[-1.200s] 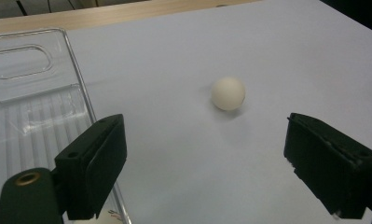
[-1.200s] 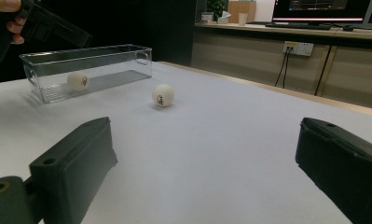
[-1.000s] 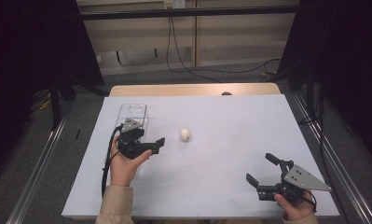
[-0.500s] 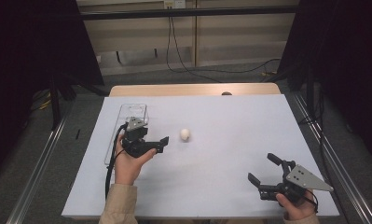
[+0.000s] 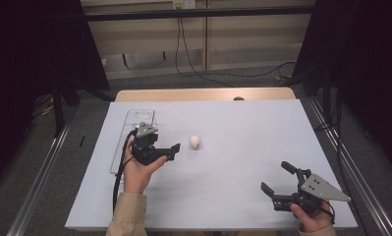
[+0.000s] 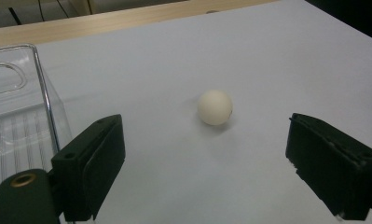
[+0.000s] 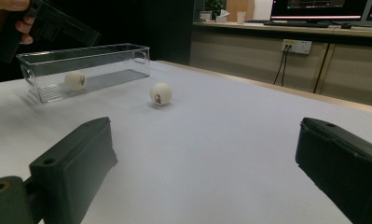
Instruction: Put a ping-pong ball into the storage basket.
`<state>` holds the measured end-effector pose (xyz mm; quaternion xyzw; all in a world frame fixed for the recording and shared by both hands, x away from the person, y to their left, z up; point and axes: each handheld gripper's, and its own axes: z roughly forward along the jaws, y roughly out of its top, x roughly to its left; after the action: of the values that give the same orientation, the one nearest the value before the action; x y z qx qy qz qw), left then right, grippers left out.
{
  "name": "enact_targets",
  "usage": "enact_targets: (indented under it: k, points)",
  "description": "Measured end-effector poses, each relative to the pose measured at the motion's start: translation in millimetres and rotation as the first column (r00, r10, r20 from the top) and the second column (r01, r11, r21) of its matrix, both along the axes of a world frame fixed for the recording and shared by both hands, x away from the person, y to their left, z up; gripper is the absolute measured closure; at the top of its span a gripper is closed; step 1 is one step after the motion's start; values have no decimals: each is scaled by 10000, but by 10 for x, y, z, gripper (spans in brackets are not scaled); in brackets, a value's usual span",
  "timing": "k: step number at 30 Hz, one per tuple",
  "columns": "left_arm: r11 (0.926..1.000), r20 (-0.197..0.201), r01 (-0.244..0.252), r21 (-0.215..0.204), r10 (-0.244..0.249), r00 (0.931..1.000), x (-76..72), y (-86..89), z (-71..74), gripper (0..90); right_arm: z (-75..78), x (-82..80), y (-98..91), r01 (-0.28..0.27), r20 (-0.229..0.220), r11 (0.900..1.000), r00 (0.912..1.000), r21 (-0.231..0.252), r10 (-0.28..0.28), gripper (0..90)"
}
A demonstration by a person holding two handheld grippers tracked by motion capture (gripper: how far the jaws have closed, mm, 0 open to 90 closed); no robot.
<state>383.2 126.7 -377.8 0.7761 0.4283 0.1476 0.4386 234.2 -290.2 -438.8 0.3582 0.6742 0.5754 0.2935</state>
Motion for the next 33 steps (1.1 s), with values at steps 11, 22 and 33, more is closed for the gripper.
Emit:
enact_targets:
  k: [11,22,33]
  points:
    - [9998,-24,216,41,-216,9998,40,-119,-26,112,2,-7,-2,-40,35,10000,10000,-44,40,35]
    - [9996,-61,228,-152,-229,9997,65,-189,-54,109,1,-6,8,-7,11,10000,10000,-51,7,35]
    - [9997,-98,244,-49,-244,9997,96,-240,-85,108,2,-11,1,20,52,10000,10000,-42,-20,34]
